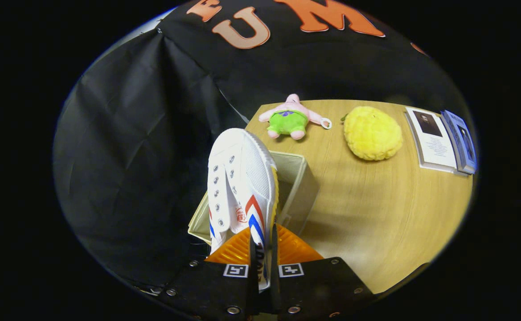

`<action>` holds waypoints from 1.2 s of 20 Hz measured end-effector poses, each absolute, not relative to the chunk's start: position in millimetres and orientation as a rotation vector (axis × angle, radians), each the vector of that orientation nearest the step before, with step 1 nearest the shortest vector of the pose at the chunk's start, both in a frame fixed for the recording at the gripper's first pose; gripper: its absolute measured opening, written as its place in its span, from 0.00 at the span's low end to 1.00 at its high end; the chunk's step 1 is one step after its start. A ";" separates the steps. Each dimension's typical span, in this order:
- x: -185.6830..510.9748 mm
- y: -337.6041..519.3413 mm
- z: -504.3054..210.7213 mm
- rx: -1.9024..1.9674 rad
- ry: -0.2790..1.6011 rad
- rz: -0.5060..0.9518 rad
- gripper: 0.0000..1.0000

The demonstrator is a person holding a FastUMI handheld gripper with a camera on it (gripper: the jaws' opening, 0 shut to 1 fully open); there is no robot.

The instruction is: Open the storage box then place both shoes into the box .Put the left shoe in first, then the right shoe, with the right side of both shoes facing outward in a uniform manner.

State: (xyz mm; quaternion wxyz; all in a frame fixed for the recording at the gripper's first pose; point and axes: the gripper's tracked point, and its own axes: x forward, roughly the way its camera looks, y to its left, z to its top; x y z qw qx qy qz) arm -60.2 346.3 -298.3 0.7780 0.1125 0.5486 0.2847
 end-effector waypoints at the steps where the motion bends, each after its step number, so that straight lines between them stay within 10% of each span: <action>1: -61.4 359.0 -298.6 0.231 1.192 0.630 0.10; 20: -75.7 393.6 -370.9 0.015 1.341 0.527 0.14; 24: -68.9 405.5 -362.3 0.098 1.296 0.555 0.47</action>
